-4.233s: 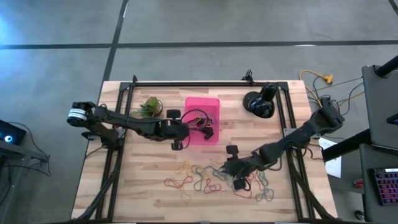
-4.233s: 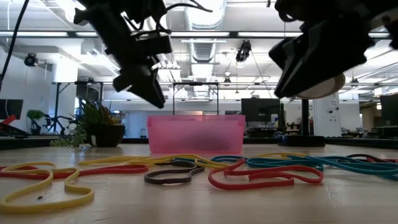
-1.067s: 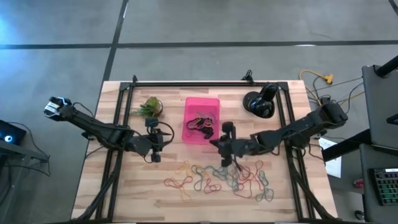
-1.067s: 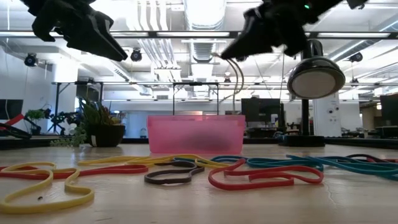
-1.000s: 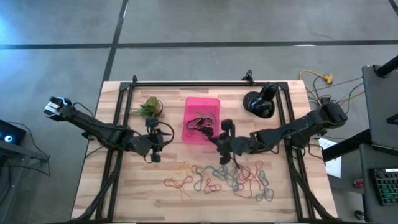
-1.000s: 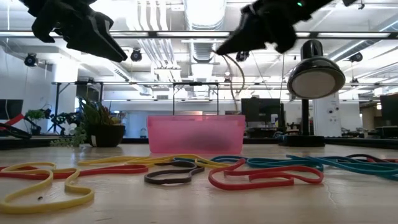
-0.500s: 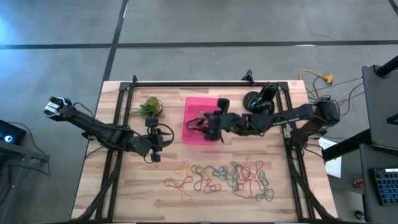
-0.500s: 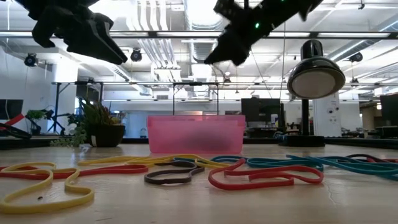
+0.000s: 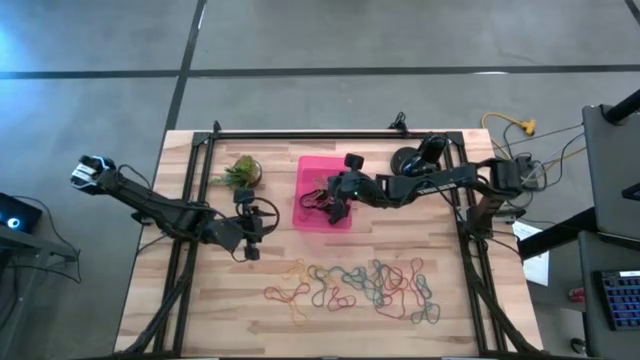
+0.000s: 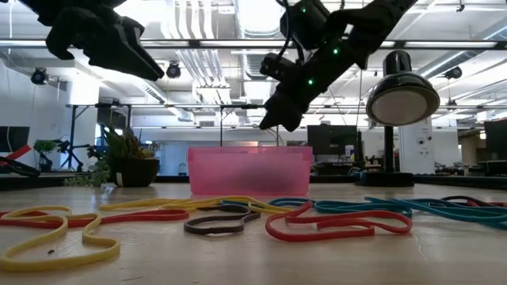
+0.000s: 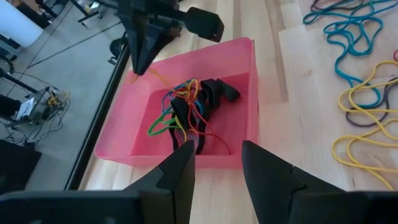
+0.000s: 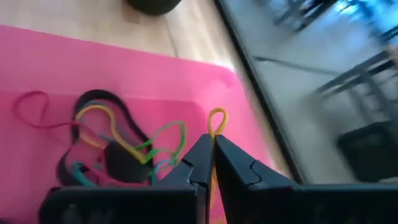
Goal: Pick and place rubber bands into bin
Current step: Put the yellow rubber bands into the pink bin
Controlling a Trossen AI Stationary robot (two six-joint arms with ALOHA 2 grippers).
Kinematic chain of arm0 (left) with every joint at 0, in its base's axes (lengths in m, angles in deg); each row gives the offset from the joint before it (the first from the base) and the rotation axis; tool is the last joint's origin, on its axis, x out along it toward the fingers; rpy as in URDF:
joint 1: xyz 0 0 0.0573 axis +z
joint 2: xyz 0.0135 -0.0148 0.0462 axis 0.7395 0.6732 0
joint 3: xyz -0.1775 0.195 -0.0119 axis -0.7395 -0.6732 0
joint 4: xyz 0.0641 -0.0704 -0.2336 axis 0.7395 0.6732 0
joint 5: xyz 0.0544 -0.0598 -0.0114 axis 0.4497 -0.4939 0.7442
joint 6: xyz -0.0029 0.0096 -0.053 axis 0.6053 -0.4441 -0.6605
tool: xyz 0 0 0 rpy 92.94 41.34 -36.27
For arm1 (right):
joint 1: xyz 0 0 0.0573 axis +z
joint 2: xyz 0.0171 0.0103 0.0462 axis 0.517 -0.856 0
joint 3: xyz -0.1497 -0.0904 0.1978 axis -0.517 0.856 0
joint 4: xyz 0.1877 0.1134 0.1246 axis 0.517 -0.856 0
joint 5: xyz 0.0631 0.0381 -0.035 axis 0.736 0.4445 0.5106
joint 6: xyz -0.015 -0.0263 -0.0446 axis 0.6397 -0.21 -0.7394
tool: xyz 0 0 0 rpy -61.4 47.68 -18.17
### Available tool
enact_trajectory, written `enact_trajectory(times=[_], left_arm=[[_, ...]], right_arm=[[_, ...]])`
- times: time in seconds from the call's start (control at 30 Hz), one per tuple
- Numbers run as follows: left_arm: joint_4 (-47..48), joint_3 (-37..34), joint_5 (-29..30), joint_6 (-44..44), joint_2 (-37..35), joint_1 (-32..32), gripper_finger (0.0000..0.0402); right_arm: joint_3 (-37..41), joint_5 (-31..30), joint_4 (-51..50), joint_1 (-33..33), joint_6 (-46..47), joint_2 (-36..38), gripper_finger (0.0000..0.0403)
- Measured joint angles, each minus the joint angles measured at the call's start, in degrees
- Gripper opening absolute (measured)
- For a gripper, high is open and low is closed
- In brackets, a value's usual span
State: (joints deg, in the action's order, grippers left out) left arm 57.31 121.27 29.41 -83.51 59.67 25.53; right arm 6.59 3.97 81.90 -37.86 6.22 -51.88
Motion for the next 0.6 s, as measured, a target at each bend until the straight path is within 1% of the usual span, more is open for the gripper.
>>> enact_trajectory(times=[0.07,0.17,0.23,0.43,0.5,0.6], left_arm=[[-0.4,0.0,-0.1,0.0,0.0,0.0,0.0116],[-1.1,0.0,-0.1,-1.0,0.0,0.0,0.0116],[-1.0,0.0,-0.2,-1.5,0.0,0.0,0.0116],[-0.9,-0.1,-0.7,-3.3,1.1,0.0,0.0116],[-1.1,-0.2,-3.2,-4.8,2.2,0.0,0.0116],[-1.8,-0.8,-8.8,-6.1,4.8,0.0,0.0116]], right_arm=[[0.0,5.3,-1.4,-1.2,2.6,0.2,0.0021],[0.0,12.7,-3.0,-2.6,6.1,0.4,0.0048],[0.0,14.5,-3.6,-3.1,6.9,0.5,0.007],[0.0,15.6,-4.7,-2.9,6.2,0.7,0.0136],[0.0,17.5,-5.6,-2.4,5.6,1.0,0.015],[0.0,20.9,-7.7,-0.7,3.7,1.5,0.0163]])
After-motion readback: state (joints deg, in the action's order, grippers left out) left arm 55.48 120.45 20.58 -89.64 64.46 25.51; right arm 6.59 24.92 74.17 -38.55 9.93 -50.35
